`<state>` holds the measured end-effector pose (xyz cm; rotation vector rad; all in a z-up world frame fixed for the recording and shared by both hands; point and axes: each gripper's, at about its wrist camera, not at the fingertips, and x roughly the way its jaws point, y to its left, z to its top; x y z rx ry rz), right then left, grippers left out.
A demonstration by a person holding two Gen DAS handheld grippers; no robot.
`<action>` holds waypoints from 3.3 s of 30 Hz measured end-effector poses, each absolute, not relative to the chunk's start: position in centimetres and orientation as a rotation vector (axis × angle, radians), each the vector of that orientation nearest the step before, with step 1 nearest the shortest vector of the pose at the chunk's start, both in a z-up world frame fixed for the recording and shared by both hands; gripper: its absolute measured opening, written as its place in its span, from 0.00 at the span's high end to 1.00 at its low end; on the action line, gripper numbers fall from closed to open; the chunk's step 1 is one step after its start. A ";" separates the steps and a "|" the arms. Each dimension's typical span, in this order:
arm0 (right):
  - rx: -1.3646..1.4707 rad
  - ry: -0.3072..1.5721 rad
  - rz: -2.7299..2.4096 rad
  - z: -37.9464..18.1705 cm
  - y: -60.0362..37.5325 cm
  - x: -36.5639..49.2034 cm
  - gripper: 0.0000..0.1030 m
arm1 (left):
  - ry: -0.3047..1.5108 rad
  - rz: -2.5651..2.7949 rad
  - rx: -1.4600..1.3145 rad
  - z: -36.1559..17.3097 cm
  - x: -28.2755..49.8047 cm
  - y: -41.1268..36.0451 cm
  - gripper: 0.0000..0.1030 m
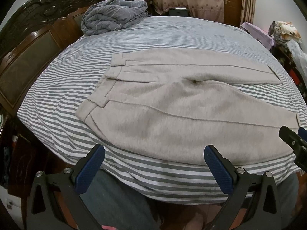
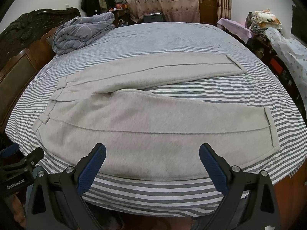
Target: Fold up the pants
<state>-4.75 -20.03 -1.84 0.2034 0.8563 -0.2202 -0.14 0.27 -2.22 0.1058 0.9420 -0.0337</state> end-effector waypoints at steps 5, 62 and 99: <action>0.206 0.859 -0.217 -2.0 -19.9 -4.7 0.06 | 0.942 -0.039 0.097 -2.3 -0.2 0.4 0.01; 0.239 0.862 -0.202 -2.1 -20.0 -4.8 0.06 | 0.946 -0.030 0.084 -2.0 -0.3 0.7 0.01; 0.260 0.897 -0.154 -3.8 -20.2 -3.5 0.06 | 0.948 -0.068 0.077 -3.9 4.5 3.3 0.01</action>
